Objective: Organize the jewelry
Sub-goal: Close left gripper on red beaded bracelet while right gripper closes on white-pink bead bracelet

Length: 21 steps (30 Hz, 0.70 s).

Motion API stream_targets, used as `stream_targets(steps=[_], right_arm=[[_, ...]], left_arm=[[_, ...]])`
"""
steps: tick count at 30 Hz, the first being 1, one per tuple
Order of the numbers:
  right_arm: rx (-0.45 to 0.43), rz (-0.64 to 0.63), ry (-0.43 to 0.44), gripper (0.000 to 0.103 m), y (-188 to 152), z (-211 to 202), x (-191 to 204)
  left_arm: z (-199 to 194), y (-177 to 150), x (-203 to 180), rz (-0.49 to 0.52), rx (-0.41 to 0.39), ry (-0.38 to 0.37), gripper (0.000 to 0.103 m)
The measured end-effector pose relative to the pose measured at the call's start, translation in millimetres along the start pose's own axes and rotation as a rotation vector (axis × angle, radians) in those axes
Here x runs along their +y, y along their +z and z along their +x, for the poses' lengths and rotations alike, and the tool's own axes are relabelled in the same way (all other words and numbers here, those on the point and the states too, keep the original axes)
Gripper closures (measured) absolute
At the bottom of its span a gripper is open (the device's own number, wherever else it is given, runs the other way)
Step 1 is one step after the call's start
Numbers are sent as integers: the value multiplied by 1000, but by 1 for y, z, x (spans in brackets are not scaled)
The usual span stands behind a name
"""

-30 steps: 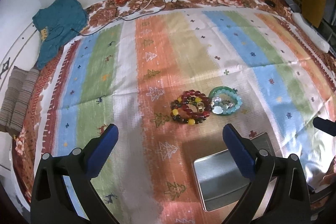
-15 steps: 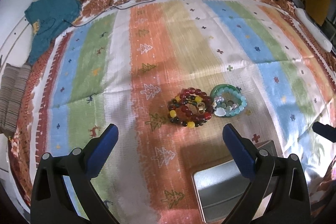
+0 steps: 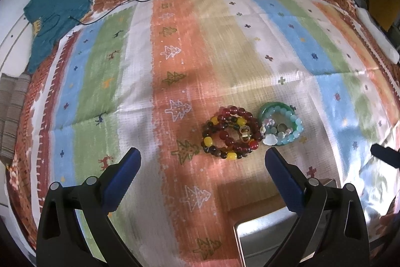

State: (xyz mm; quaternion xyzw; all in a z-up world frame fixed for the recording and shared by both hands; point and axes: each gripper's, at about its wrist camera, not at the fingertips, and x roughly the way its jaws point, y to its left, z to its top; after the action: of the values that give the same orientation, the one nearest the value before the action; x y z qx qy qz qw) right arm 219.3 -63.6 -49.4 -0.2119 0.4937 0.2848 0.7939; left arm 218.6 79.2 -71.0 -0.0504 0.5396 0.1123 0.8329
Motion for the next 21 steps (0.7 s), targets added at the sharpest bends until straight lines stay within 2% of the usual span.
stream_targets(steps=[9,21], right_arm=[[25,-18,6,4,11,17,1],[60,-24,26,5,22,33,1]], left_arm=[[20,8,-6,39,35,14,6],[40,19,-6,28,73,0,7]])
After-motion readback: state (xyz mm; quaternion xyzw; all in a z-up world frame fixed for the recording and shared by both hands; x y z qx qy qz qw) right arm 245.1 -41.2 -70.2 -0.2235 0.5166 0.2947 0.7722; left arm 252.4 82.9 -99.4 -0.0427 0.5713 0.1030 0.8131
